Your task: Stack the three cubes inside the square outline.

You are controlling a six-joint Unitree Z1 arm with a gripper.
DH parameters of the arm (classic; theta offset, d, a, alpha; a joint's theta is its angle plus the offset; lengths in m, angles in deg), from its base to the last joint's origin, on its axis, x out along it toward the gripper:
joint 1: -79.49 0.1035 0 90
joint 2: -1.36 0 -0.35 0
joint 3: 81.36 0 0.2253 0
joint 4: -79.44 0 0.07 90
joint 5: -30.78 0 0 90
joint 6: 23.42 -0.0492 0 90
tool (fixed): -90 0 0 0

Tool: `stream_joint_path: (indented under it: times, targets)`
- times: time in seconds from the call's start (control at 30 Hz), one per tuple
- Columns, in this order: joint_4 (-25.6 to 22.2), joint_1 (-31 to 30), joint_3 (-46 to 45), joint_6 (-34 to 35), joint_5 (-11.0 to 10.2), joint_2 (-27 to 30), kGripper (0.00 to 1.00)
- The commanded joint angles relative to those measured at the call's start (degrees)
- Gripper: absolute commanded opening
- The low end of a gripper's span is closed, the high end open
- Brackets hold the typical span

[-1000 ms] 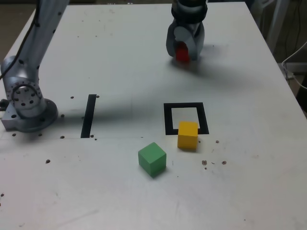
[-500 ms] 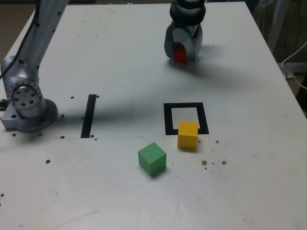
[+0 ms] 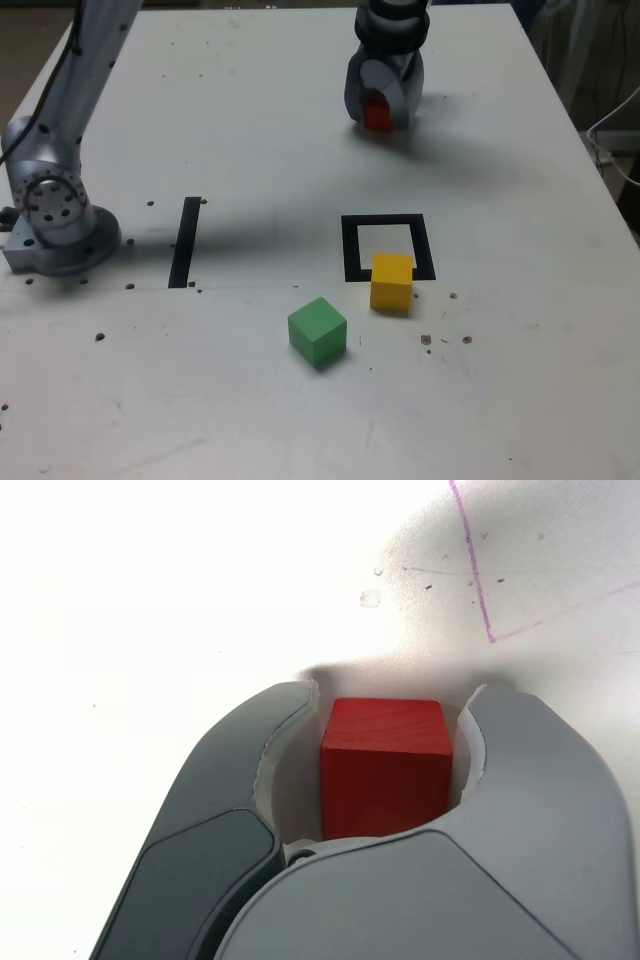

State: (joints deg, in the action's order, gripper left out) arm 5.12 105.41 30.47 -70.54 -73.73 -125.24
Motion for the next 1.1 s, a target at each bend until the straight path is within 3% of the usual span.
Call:
stream_joint_path:
  times: [0.0, 0.3, 0.53, 0.63, 0.83, 1.07]
  targets:
    - [0.27, -0.01, -0.24, 0.01, 0.04, 0.39, 0.17]
    - [-0.33, -0.90, -1.12, 0.80, 0.09, 1.95, 0.17]
    - [-4.65, -4.22, -1.83, 6.04, 0.53, 6.36, 0.17]
    - [-7.37, -6.31, -1.83, 9.23, 2.09, 8.36, 0.17]
    - [-10.06, -10.61, -5.26, 15.91, 7.43, 12.44, 0.17]
    - [-9.44, -15.57, -9.99, 25.43, 9.70, 15.16, 0.17]
